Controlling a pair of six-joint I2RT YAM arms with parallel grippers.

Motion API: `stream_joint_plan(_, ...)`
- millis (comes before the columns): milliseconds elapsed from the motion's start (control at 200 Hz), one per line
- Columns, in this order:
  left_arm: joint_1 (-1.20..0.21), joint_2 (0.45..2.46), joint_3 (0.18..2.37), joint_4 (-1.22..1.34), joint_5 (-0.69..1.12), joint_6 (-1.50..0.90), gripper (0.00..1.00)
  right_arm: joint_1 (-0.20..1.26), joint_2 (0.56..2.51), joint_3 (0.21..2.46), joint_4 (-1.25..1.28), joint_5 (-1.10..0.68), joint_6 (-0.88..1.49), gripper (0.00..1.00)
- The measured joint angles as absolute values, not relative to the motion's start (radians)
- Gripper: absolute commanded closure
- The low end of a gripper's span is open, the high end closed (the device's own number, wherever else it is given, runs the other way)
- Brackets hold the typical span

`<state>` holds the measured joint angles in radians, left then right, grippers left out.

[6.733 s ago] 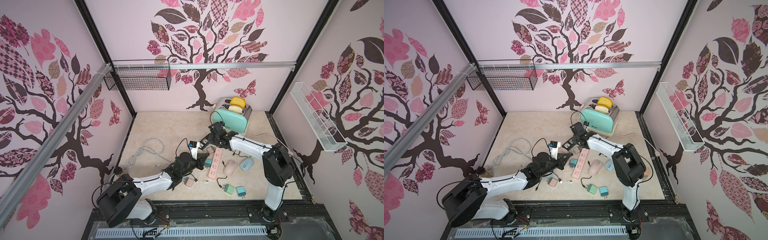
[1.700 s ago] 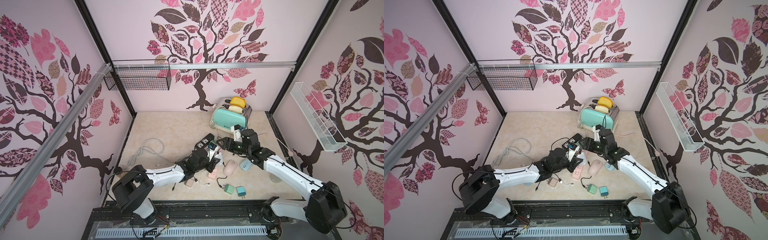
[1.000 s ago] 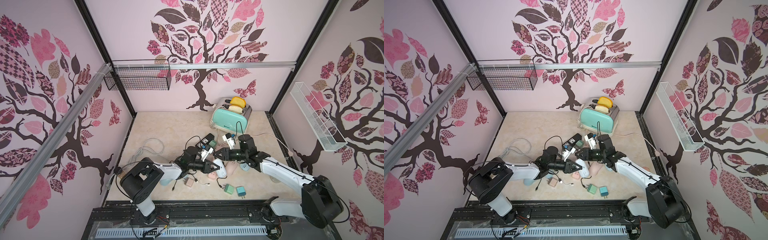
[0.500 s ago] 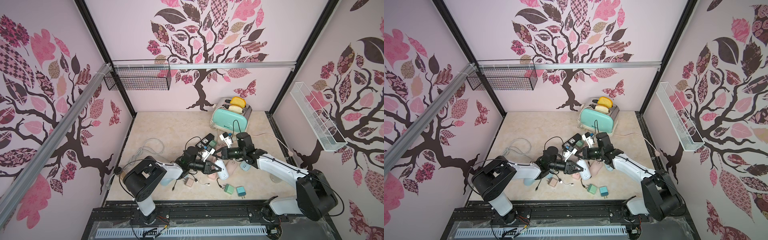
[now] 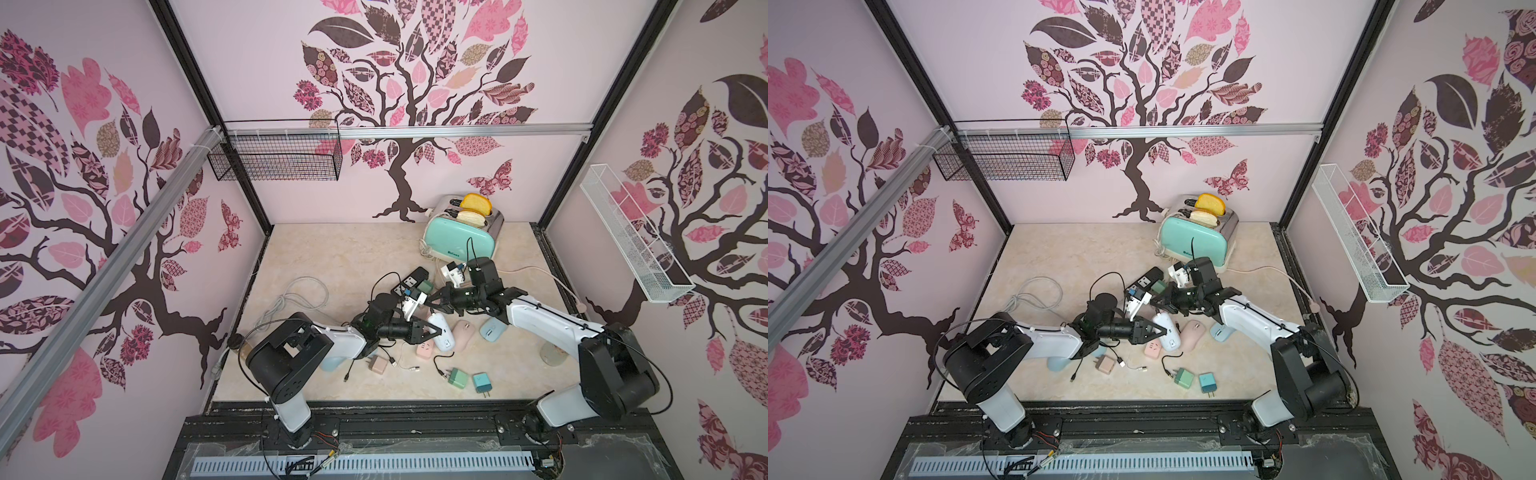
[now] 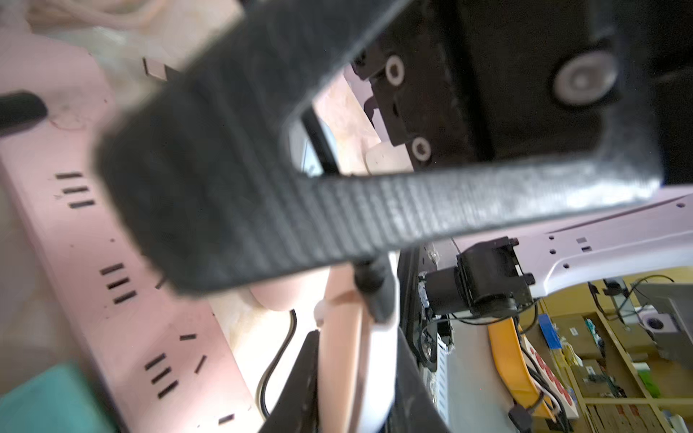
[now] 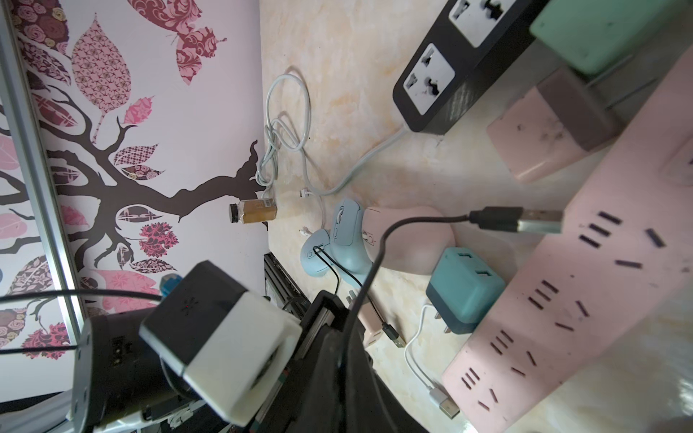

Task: Unplug the wireless mouse
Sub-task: Remove the power cord from the mouse, then place the mouse at the center of the board.

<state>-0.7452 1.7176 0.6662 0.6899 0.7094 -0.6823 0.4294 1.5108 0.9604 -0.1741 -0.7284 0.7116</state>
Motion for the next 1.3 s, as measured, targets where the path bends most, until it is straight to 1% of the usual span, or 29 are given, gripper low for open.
stream_joint_plan(165,-0.739,1.758,0.666,0.808,0.723,-0.755,1.0,0.43,1.52,0.994,-0.201,-0.727,0.71,1.0)
stream_joint_plan(365,-0.739,1.851,0.666,1.029,0.743,-0.891,1.0,0.431,1.491,0.981,-0.174,-0.698,0.667,1.0)
stream_joint_plan(480,-0.743,1.875,0.675,1.074,0.747,-0.911,1.0,0.447,1.491,1.038,-0.273,-0.651,0.598,1.0)
stream_joint_plan(565,-0.751,1.872,0.682,1.036,0.739,-0.893,1.0,0.451,1.506,1.122,-0.36,-0.591,0.566,1.0)
stream_joint_plan(680,-0.816,1.842,0.686,0.835,0.796,-0.808,1.0,0.458,1.538,1.256,-0.342,-0.538,0.53,1.0)
stream_joint_plan(770,-0.863,1.824,0.68,0.733,0.828,-0.775,1.0,0.469,1.523,1.258,-0.257,-0.546,0.541,1.0)
stream_joint_plan(870,-0.827,1.773,0.636,0.68,0.802,-0.767,1.0,0.466,1.514,1.232,-0.252,-0.493,0.539,1.0)
stream_joint_plan(975,-0.772,1.653,0.589,0.548,0.7,-0.742,1.0,0.426,1.499,1.174,-0.255,-0.447,0.546,1.0)
stream_joint_plan(1070,-0.799,1.486,0.622,0.323,0.548,-0.676,1.0,0.389,1.474,1.117,-0.264,-0.397,0.549,1.0)
stream_joint_plan(1195,-0.842,1.306,0.778,0.043,0.282,-0.593,1.0,0.379,1.452,1.069,-0.262,-0.357,0.549,1.0)
stream_joint_plan(1265,-0.809,1.272,0.873,-0.093,0.097,-0.558,1.0,0.382,1.443,1.045,-0.258,-0.34,0.548,1.0)
stream_joint_plan(1300,-0.789,1.275,0.916,-0.16,-0.027,-0.546,1.0,0.382,1.439,1.029,-0.254,-0.334,0.548,1.0)
